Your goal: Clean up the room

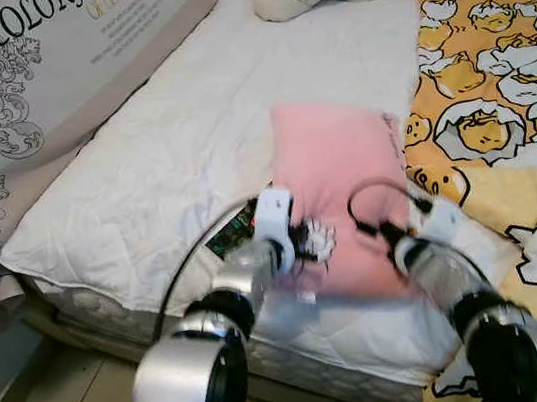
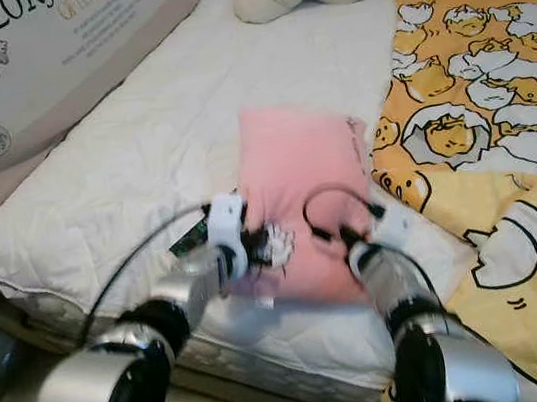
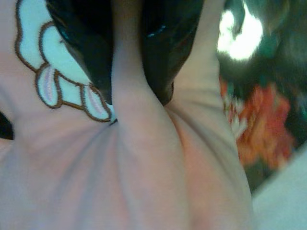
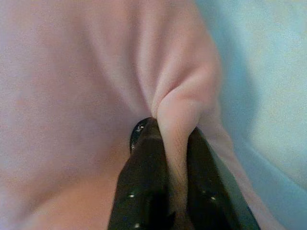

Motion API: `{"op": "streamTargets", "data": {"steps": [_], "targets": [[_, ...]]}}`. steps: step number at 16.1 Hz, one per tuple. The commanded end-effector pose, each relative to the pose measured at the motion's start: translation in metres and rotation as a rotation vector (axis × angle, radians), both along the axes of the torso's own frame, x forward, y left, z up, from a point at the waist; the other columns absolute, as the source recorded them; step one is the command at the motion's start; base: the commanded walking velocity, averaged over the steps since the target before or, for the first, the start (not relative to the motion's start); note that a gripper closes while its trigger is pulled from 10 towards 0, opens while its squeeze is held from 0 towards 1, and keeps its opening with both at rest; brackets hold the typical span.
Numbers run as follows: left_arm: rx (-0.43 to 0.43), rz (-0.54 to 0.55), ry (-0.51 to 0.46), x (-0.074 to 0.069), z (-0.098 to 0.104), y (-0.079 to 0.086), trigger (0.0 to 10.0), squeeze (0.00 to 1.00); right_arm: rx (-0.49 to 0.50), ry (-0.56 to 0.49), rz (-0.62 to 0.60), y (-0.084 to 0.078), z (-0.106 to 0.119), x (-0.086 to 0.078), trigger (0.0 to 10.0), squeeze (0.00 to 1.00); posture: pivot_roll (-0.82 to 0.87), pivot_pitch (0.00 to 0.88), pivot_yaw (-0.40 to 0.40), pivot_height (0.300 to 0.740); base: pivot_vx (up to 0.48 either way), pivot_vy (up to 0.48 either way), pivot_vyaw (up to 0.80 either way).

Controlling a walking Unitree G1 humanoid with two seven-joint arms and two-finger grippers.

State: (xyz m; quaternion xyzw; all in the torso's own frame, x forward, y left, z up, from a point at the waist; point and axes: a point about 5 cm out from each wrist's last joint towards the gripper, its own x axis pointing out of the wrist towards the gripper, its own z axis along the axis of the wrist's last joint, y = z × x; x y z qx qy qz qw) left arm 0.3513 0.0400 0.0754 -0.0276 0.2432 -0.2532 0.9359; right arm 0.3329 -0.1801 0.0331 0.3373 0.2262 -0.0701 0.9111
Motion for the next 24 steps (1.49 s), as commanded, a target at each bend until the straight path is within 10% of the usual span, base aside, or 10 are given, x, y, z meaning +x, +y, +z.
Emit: {"op": "streamTargets", "data": {"steps": [1,7,8,9,10,24], "targets": [[-0.006,-0.014,-0.074,0.012,0.020,0.000,0.0,0.00,0.023,-0.083,0.011,0.006,0.019,0.014,0.0,0.00,-0.01,0.000,0.037,0.740,0.000,0.000,0.00],[0.032,-0.139,-0.611,0.054,0.148,0.016,0.0,0.00,-0.076,-0.509,-0.047,-0.002,0.115,0.047,0.0,0.00,-0.02,0.000,0.060,0.740,0.000,0.000,0.00],[0.094,-0.100,-0.753,0.057,0.170,0.023,10.0,0.00,-0.141,-0.541,-0.056,-0.003,0.121,0.042,0.0,0.00,-0.02,0.000,0.061,0.740,0.000,0.000,0.00],[0.081,-0.082,-0.783,0.057,0.175,0.027,10.0,0.00,-0.347,-0.627,0.005,0.005,0.129,0.036,1.2,0.00,-0.02,0.000,0.069,0.740,0.000,0.000,0.00],[0.056,-0.092,-0.775,0.056,0.172,0.026,10.0,0.00,-0.380,-0.640,0.023,0.009,0.129,0.034,10.0,0.00,-0.03,0.000,0.071,0.740,0.000,0.000,0.00],[-0.018,-0.123,-0.680,0.046,0.131,0.016,10.0,0.00,-0.519,-0.564,-0.066,0.000,0.117,0.018,10.0,0.00,-0.06,0.000,0.088,0.740,0.000,0.475,0.00]]}}
